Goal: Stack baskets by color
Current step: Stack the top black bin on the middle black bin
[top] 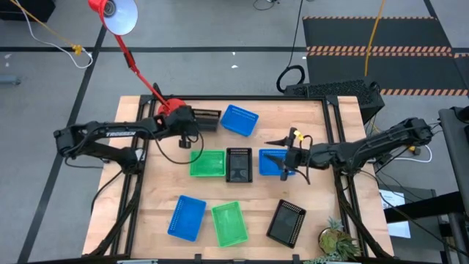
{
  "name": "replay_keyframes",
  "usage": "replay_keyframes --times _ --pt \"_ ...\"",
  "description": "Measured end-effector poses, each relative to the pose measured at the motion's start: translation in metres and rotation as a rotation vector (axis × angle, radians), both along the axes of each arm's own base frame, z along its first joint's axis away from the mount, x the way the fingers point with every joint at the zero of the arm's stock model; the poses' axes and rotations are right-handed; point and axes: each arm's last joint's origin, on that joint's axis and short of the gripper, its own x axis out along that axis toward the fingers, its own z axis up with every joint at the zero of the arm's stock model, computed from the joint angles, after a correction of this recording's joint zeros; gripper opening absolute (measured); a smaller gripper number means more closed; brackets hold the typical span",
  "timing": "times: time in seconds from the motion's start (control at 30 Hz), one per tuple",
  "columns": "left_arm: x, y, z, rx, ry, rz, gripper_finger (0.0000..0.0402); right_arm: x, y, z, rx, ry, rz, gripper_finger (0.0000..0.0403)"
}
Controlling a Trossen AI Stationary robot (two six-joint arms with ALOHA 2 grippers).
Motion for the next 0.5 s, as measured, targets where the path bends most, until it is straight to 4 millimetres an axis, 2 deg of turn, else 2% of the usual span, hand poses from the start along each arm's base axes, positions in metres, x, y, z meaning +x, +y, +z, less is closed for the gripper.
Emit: replay_keyframes --times 0.1,0.23,0.33,0.5 --pt "0.003 -0.010 0.013 0.019 -0.028 -0.040 0.0005 0.021 0.004 0.006 0.036 0.023 -0.010 0.0203" --pt "0.009 -0.023 0.024 0.031 -0.046 -0.104 0.0003 0.054 0.007 0.009 0.101 0.163 0.010 0.0203" --pt "0.015 -0.032 0.029 0.051 -0.051 -0.157 0.0003 0.079 0.004 0.012 0.135 0.263 0.067 0.0203" --pt "0.021 -0.047 0.038 0.095 -0.031 -0.197 0.0003 0.111 -0.011 0.035 0.110 0.284 0.114 0.0202"
